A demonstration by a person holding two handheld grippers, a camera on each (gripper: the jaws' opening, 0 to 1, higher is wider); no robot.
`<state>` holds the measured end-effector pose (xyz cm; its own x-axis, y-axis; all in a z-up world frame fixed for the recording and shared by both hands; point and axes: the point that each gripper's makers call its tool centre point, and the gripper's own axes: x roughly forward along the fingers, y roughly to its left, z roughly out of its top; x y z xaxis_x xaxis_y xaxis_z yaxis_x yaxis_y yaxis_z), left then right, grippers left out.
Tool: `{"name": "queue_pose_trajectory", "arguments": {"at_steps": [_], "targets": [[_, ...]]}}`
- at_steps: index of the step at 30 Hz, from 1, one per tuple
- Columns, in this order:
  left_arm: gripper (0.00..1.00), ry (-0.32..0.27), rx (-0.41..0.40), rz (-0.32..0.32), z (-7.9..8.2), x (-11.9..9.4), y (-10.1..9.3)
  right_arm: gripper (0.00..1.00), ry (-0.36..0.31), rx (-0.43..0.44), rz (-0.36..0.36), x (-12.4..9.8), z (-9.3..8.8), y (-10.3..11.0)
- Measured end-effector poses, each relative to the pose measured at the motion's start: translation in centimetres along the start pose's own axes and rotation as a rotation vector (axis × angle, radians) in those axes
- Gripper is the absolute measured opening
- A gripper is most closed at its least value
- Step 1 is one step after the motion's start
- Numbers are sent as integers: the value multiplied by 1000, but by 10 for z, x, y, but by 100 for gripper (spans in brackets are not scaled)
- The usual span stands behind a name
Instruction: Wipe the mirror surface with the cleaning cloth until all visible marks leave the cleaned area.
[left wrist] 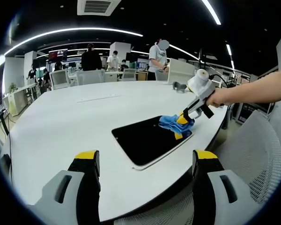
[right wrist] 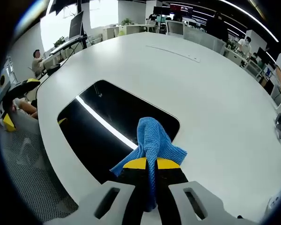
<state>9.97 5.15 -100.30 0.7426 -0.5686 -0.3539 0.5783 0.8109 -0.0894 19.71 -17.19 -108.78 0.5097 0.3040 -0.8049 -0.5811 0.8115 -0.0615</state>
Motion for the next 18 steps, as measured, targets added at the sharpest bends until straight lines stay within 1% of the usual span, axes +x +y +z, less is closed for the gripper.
{"name": "queue_pose_trajectory", "arguments": {"at_steps": [5,8,18], "targets": [[78,-1,-1,6,0,0,1,0,-9,12,-22,0,1,2],[78,-6,-2,11,1,0,2,0,4,-18,-37,0,1,2],[77,-9,-5,10,1,-1,2,0,-4,10,-36,-2,-1,4]]}}
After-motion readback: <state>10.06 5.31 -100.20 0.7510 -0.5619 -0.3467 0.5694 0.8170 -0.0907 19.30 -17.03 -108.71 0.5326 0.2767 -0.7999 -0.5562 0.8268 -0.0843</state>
